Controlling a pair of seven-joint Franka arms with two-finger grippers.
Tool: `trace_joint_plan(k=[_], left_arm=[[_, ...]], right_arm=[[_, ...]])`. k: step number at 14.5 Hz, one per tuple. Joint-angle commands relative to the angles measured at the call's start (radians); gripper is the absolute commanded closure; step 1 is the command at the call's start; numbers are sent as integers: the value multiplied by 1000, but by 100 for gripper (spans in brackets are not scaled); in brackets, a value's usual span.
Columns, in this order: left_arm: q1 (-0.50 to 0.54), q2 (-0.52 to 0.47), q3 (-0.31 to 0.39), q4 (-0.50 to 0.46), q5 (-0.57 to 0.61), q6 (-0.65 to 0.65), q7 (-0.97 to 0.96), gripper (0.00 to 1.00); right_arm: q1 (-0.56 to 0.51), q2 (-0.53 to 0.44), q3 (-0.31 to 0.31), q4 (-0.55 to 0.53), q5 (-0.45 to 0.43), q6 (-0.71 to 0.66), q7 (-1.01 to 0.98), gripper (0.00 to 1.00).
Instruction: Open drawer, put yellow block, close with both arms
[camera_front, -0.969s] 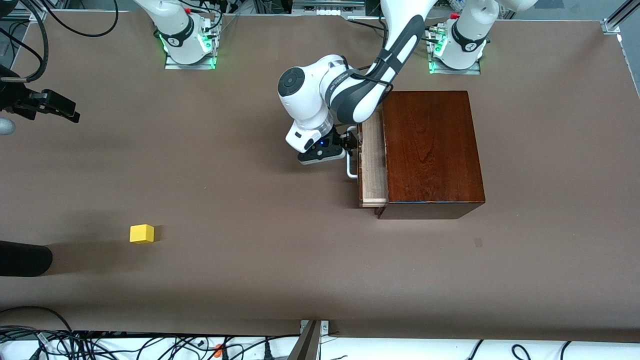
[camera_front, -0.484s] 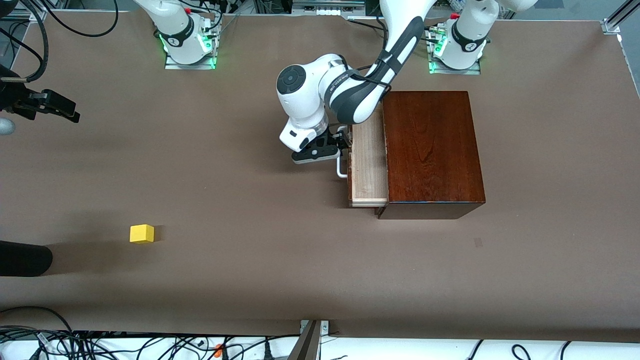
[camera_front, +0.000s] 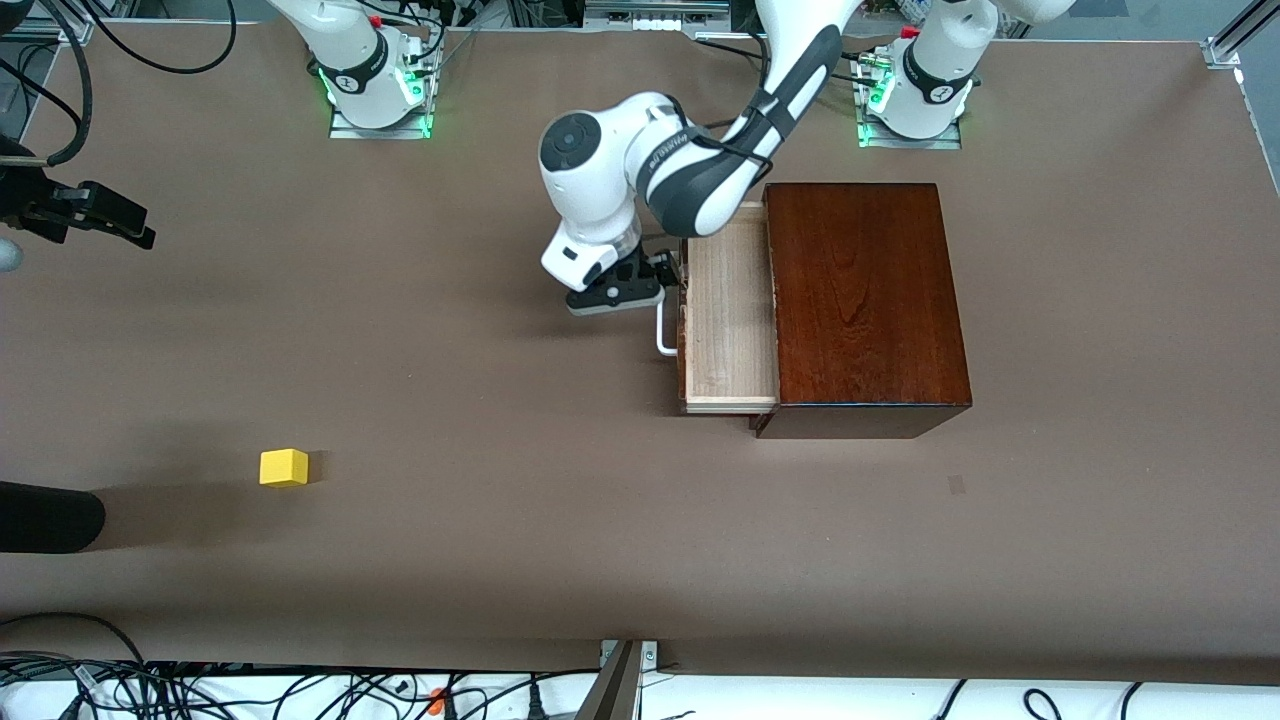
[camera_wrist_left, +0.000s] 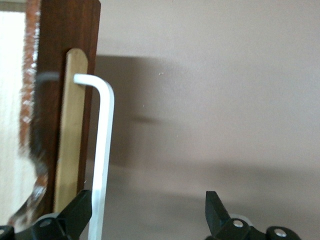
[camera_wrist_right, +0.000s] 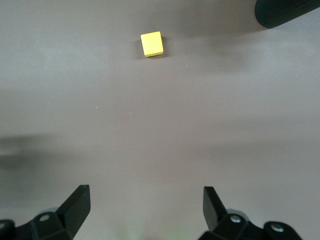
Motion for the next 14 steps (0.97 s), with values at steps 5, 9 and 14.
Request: trace_joint_plan(k=[5, 9, 14], left_arm=[[56, -73, 11, 191, -30, -408, 243, 0], [242, -193, 3, 177, -44, -514, 450, 0], [535, -325, 2, 119, -124, -593, 798, 0]], right_arm=[[-16, 278, 1, 378, 8, -44, -18, 0], [-13, 473, 13, 589, 9, -44, -18, 0], [-4, 604, 16, 610, 11, 95, -9, 0]])
